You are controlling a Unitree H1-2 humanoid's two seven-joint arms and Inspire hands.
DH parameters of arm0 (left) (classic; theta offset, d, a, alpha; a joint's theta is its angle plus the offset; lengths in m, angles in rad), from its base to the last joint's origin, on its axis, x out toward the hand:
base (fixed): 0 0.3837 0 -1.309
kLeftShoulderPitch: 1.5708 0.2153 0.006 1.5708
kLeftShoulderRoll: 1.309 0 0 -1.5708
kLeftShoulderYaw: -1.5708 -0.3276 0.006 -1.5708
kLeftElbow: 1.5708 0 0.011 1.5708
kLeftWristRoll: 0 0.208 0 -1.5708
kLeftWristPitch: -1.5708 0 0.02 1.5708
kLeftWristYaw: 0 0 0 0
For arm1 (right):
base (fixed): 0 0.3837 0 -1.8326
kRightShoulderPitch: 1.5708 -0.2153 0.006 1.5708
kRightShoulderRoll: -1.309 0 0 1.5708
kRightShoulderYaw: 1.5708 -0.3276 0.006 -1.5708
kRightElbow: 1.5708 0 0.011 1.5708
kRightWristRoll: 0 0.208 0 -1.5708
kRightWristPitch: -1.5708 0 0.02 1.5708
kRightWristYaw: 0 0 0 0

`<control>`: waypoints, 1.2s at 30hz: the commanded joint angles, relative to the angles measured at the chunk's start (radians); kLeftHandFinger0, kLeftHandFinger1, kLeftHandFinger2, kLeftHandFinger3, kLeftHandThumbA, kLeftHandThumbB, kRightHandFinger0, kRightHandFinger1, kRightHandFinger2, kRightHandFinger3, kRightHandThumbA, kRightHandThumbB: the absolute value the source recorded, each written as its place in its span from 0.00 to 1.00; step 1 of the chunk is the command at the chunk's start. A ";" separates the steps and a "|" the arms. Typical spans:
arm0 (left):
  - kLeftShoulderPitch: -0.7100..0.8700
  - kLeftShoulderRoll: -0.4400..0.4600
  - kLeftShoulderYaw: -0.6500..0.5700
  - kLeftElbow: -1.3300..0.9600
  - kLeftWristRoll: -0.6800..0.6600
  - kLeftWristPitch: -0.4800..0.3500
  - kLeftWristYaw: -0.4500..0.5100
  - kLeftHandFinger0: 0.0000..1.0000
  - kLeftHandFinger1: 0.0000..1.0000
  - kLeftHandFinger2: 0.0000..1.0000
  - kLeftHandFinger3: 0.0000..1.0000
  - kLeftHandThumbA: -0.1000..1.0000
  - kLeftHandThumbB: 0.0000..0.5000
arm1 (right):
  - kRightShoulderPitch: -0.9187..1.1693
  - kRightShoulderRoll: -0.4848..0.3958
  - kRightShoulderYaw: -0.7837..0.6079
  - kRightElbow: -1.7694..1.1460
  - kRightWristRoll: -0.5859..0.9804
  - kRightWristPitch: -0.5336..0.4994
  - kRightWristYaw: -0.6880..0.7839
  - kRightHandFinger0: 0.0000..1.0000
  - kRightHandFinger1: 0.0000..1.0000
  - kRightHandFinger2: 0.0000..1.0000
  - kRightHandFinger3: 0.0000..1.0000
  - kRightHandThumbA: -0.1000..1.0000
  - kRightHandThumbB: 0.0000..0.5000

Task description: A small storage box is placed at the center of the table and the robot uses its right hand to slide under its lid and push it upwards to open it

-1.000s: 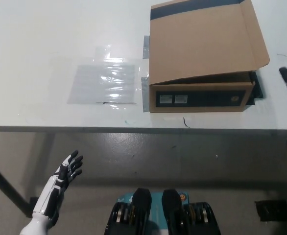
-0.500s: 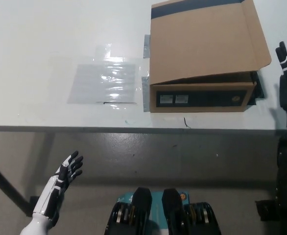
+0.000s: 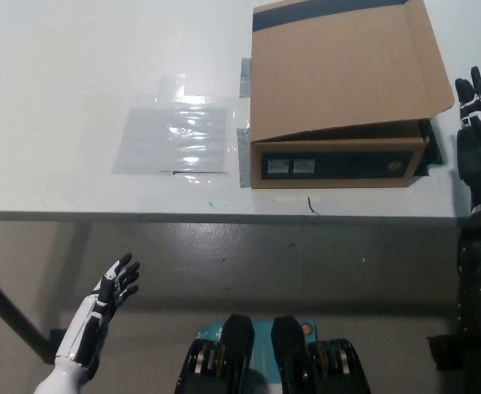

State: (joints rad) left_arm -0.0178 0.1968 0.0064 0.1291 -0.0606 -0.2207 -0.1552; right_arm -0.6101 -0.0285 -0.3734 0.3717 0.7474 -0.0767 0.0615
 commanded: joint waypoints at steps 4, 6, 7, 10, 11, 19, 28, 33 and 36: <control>-0.014 0.003 -0.004 -0.016 -0.004 -0.035 -0.012 1.00 1.00 1.00 1.00 1.00 0.51 | -0.044 0.023 0.002 -0.053 0.036 0.026 0.030 1.00 1.00 1.00 1.00 1.00 0.47; -0.014 0.004 -0.004 -0.020 -0.003 -0.033 -0.013 1.00 1.00 1.00 1.00 1.00 0.50 | -0.039 0.028 0.007 -0.064 0.041 0.031 0.042 1.00 1.00 1.00 1.00 1.00 0.49; -0.011 0.003 -0.005 -0.025 -0.002 -0.031 -0.013 1.00 1.00 1.00 1.00 1.00 0.49 | -0.036 0.032 0.007 -0.073 0.048 0.040 0.042 1.00 1.00 1.00 1.00 1.00 0.50; -0.014 0.006 -0.005 -0.024 -0.007 -0.035 -0.018 1.00 1.00 1.00 1.00 1.00 0.49 | -0.038 0.047 0.007 -0.089 0.073 0.066 0.047 1.00 1.00 1.00 1.00 1.00 0.50; -0.015 0.006 -0.005 -0.023 -0.009 -0.033 -0.019 1.00 1.00 1.00 1.00 1.00 0.51 | -0.040 0.050 0.003 -0.089 0.083 0.073 0.050 1.00 1.00 1.00 1.00 1.00 0.51; -0.017 0.009 -0.003 -0.013 -0.015 -0.048 -0.023 1.00 1.00 1.00 1.00 1.00 0.53 | -0.049 0.074 -0.018 -0.089 0.177 0.162 0.053 1.00 1.00 1.00 1.00 1.00 0.54; -0.017 0.009 -0.003 -0.017 -0.008 -0.043 -0.023 1.00 1.00 1.00 1.00 1.00 0.53 | -0.068 0.107 -0.005 -0.113 0.178 0.186 0.021 1.00 1.00 1.00 1.00 1.00 0.57; -0.017 0.008 -0.001 -0.015 -0.008 -0.040 -0.024 1.00 1.00 1.00 1.00 1.00 0.54 | -0.088 0.120 0.003 -0.138 0.180 0.198 0.022 1.00 1.00 1.00 1.00 1.00 0.58; -0.014 0.009 -0.001 -0.017 -0.008 -0.041 -0.028 1.00 1.00 1.00 1.00 1.00 0.53 | -0.109 0.129 0.016 -0.164 0.173 0.209 0.008 1.00 1.00 1.00 1.00 1.00 0.60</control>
State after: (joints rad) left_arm -0.0180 0.1969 0.0057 0.1292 -0.0614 -0.2264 -0.1708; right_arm -0.6395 0.0833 -0.3789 0.2717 0.9045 0.1061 0.0730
